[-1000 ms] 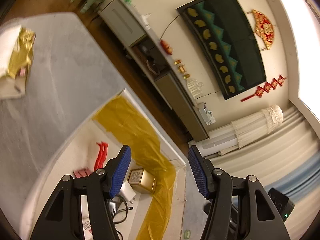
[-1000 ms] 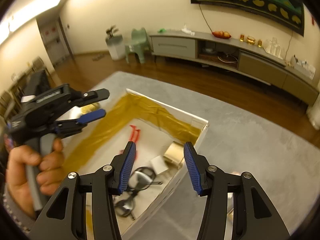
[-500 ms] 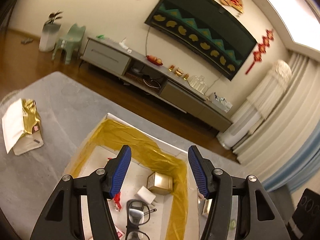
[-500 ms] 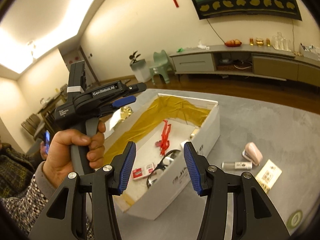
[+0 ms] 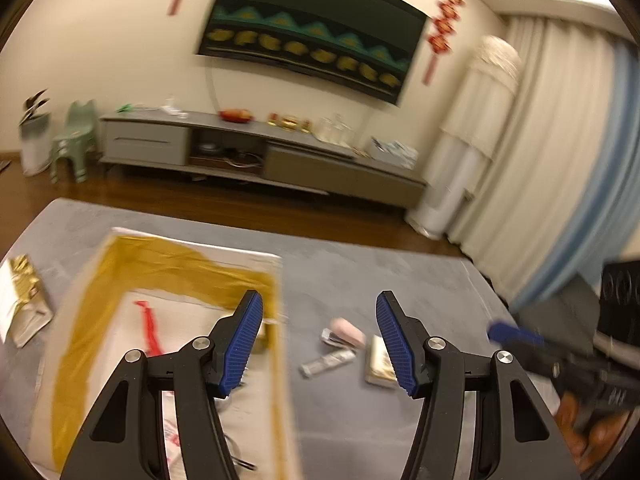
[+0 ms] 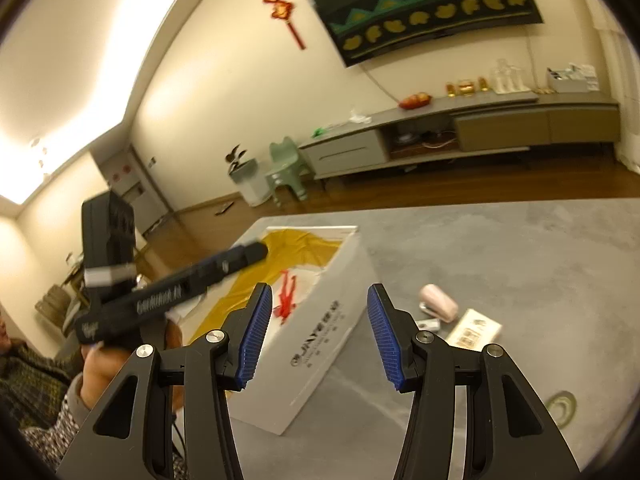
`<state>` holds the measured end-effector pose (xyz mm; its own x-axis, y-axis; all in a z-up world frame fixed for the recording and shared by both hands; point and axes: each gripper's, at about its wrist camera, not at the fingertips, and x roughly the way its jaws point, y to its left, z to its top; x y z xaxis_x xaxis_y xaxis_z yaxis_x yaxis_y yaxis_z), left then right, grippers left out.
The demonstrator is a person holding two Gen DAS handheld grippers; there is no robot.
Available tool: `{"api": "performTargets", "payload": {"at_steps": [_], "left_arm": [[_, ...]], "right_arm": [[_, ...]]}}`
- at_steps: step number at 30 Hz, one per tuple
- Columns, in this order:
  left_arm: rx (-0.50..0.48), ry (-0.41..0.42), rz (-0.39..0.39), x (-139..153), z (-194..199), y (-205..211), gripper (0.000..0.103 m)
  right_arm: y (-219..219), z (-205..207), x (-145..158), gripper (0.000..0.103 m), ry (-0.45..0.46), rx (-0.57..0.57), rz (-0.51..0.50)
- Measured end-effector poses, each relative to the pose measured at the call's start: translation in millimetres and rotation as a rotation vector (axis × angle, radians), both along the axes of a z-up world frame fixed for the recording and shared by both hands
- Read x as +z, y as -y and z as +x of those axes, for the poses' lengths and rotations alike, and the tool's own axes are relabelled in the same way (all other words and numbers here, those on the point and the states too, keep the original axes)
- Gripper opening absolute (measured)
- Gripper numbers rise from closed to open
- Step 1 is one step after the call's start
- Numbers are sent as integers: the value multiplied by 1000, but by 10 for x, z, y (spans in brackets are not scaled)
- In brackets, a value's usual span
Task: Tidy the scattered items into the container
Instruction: 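Move both open tools back over the remaining table items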
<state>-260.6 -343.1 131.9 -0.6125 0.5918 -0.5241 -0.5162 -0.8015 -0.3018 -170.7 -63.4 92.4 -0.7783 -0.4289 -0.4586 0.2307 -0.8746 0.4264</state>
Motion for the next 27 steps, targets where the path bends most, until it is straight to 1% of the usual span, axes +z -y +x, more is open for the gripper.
{"api": "performTargets", "payload": {"at_steps": [4, 9, 12, 14, 18, 21, 24, 27], "left_arm": [[-91, 11, -56, -64, 129, -387, 59], [-165, 36, -135, -230, 266, -828, 59], [-194, 56, -182, -370, 299, -1060, 59], [-208, 71, -206, -476, 310, -1195, 61], [-223, 95, -259, -694, 297, -1441, 62], [-227, 117, -295, -860, 262, -1574, 62], [-225, 133, -323, -1006, 204, -1693, 63], [-223, 150, -335, -1158, 133, -1789, 65]], "right_arm": [[-185, 63, 19, 53, 8, -38, -1], [-467, 126, -1, 53, 20, -115, 31], [-698, 148, -66, 53, 52, -157, 19], [-834, 158, -125, 53, 78, -172, 12], [-1030, 178, -272, 53, 124, -208, 36], [-1231, 187, -413, 53, 166, -261, 61], [-1452, 191, -583, 53, 226, -308, 60], [-1592, 177, -783, 53, 292, -335, 94]]}}
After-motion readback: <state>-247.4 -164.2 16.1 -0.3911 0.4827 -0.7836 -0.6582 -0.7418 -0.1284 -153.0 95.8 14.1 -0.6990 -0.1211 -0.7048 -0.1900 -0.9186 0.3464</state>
